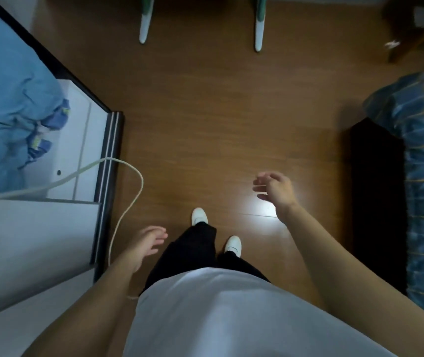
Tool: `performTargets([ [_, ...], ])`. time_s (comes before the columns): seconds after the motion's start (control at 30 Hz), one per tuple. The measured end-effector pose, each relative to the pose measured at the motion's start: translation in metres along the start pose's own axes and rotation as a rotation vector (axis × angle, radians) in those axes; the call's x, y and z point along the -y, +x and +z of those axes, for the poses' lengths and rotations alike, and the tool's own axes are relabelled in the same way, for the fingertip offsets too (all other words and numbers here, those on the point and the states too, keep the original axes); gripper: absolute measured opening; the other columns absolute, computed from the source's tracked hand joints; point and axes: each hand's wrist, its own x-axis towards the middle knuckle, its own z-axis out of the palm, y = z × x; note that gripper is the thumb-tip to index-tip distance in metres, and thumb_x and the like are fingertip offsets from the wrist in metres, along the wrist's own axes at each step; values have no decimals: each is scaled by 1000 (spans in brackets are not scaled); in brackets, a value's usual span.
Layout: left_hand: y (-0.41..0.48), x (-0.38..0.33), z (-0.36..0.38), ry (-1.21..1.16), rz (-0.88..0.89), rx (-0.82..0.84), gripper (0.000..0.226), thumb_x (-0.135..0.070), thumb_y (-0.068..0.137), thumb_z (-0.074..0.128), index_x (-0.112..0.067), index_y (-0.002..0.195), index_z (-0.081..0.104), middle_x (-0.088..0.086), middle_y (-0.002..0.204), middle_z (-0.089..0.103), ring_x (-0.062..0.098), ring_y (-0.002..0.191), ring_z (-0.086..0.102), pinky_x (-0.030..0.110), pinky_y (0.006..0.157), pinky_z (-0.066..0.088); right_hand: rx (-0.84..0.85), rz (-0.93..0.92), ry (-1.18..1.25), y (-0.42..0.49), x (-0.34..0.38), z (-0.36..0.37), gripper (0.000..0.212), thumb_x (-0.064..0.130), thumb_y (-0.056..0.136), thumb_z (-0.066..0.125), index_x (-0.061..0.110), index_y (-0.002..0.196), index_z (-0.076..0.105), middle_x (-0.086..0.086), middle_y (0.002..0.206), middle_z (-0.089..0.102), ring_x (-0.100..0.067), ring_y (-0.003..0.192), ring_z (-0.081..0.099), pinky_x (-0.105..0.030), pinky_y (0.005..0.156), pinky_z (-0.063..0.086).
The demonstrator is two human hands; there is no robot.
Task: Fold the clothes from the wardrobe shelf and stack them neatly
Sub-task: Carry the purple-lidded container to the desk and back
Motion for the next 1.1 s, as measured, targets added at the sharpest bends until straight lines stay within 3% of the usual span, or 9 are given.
performTargets([
  [0.17, 45, -37, -31, 6, -91, -9, 21, -19, 103, 52, -10, 116, 67, 8, 116, 71, 24, 110, 63, 36, 86, 46, 39, -133, -41, 54, 98, 46, 18, 10, 95, 50, 19, 87, 64, 5, 75, 68, -11, 66, 65, -20, 57, 51],
  [0.27, 80, -86, -49, 56, -79, 19, 20, -16, 102, 54, -9, 113, 68, 10, 117, 71, 24, 104, 64, 31, 76, 43, 27, -94, -81, 83, 124, 65, 15, 9, 96, 52, 17, 88, 62, 0, 80, 67, -14, 68, 63, -25, 62, 48],
  [0.4, 114, -180, -73, 67, -39, 77, 20, -20, 105, 48, -16, 110, 67, 3, 109, 72, 22, 106, 66, 39, 92, 52, -16, 53, -144, 112, 134, 71, 9, 12, 99, 55, 10, 95, 62, -8, 87, 65, -18, 71, 60, -31, 65, 44],
  [0.57, 135, -329, -87, -47, 138, 96, 24, -19, 105, 47, -12, 119, 65, 6, 114, 72, 22, 109, 66, 43, 101, 51, -89, 240, -265, 137, 136, 62, 17, 9, 101, 49, 1, 103, 64, -14, 88, 63, -24, 71, 58, -31, 63, 44],
  [0.87, 168, -560, -96, -177, 423, 136, 26, -14, 104, 48, -9, 123, 65, 7, 117, 72, 21, 110, 68, 40, 98, 51, -105, 398, -279, 244, 194, 59, 17, 9, 101, 50, 2, 97, 65, -12, 80, 64, -24, 65, 58, -30, 61, 45],
  [1.0, 198, -618, -102, -138, 342, 95, 26, -15, 104, 49, -9, 124, 64, 8, 119, 71, 23, 114, 66, 44, 102, 49, -52, 361, -255, 322, 270, 84, 13, 9, 98, 52, 6, 96, 64, -9, 77, 62, -22, 62, 58, -26, 58, 42],
  [1.1, 223, -639, -110, -92, 246, 47, 23, -16, 104, 49, -12, 119, 66, 6, 117, 71, 21, 110, 66, 43, 101, 51, 12, 235, -232, 373, 353, 113, 14, 9, 99, 51, 7, 94, 64, -10, 79, 62, -21, 64, 57, -28, 60, 43],
])
